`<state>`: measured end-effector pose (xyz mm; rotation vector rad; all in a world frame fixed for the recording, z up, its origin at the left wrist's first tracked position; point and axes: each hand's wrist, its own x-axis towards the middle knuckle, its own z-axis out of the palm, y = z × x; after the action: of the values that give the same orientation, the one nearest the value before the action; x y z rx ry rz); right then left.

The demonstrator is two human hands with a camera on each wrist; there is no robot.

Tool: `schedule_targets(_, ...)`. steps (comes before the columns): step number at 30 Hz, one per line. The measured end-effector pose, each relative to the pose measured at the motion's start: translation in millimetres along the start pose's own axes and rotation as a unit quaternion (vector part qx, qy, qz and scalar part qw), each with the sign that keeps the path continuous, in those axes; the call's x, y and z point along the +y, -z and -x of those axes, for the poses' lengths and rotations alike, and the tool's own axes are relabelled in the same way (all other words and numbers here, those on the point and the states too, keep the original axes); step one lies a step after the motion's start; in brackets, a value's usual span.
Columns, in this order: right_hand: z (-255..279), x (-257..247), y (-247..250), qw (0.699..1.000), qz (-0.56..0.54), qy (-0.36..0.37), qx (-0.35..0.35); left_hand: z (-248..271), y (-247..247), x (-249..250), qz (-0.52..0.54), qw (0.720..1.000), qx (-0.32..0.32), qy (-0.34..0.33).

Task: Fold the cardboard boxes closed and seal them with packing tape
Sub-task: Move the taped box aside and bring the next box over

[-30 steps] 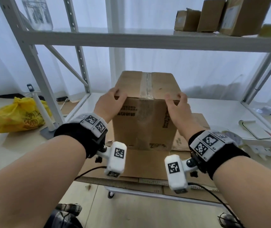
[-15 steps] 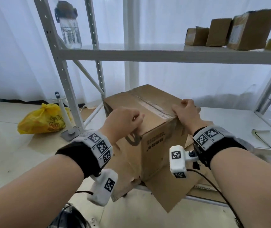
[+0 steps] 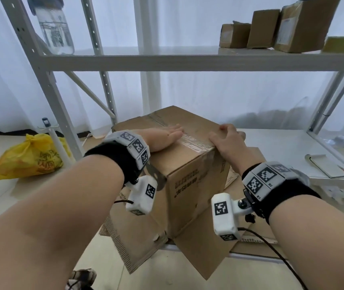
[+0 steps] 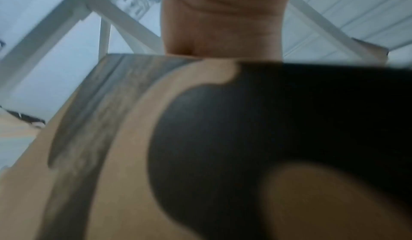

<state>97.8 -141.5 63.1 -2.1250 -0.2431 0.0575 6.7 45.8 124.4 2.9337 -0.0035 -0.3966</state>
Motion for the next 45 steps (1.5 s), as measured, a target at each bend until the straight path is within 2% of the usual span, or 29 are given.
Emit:
schedule_targets(3,-1,2,1,1.0,0.004,-0.001,-0.002,-7,1,-1,-0.033,0.998,0.007,0.043)
schedule_targets(5,-1,1,1,1.0,0.005,-0.003,-0.003,-3,-5,18,-0.028,1.0,0.002,0.005)
schedule_targets(8,1,0,1,1.0,0.011,-0.002,0.006,6,-20,46,-0.019,0.996,-0.013,-0.091)
schedule_targets(10,3,-2,1,1.0,0.012,0.001,0.01,6,-17,43,0.003,0.995,-0.01,-0.099)
schedule_targets(15,8,-6,2,1.0,0.019,-0.001,-0.002,-2,0,-15,0.035,0.999,0.038,0.004)
schedule_targets(18,12,-11,7,1.0,0.03,-0.004,-0.008,-5,0,-60,-0.004,0.99,0.093,0.109)
schedule_targets(20,17,-13,8,0.999,0.042,-0.026,-0.014,1,-4,-82,0.057,0.969,0.141,0.196)
schedule_targets(21,20,-14,7,0.998,0.045,-0.046,-0.023,5,-8,-89,0.125,0.954,0.165,0.218)
schedule_targets(23,28,-15,3,0.996,0.016,-0.079,-0.045,12,-15,-94,0.234,0.923,0.212,0.221)
schedule_targets(26,36,-27,-5,0.995,-0.036,-0.086,-0.038,22,-22,-95,0.266,0.894,0.283,0.222)
schedule_targets(28,40,-41,-7,0.997,-0.014,-0.058,-0.039,32,-19,-90,0.247,0.88,0.316,0.253)
schedule_targets(29,40,-49,-6,0.998,0.006,-0.038,-0.046,38,-15,-86,0.219,0.883,0.315,0.271)
schedule_targets(31,40,-64,2,0.996,0.053,0.001,-0.065,55,-8,-74,0.135,0.911,0.266,0.286)
schedule_targets(34,37,-78,14,0.985,0.132,0.031,-0.108,79,-7,-45,-0.001,0.954,0.165,0.251)
schedule_targets(36,36,-76,8,0.972,0.199,0.037,-0.117,83,-14,-27,-0.074,0.959,0.147,0.232)
schedule_targets(38,37,-69,-4,0.96,0.257,0.025,-0.104,72,-21,-10,-0.079,0.969,0.136,0.191)
schedule_targets(41,42,-55,-13,0.948,0.303,0.014,-0.095,44,-32,14,-0.016,0.995,0.067,0.076)
schedule_targets(43,40,-49,-11,0.948,0.303,0.019,-0.091,32,-31,12,0.018,0.995,0.074,0.062)
schedule_targets(45,37,-48,-10,0.954,0.282,0.032,-0.095,31,-28,-2,0.022,0.994,0.081,0.075)
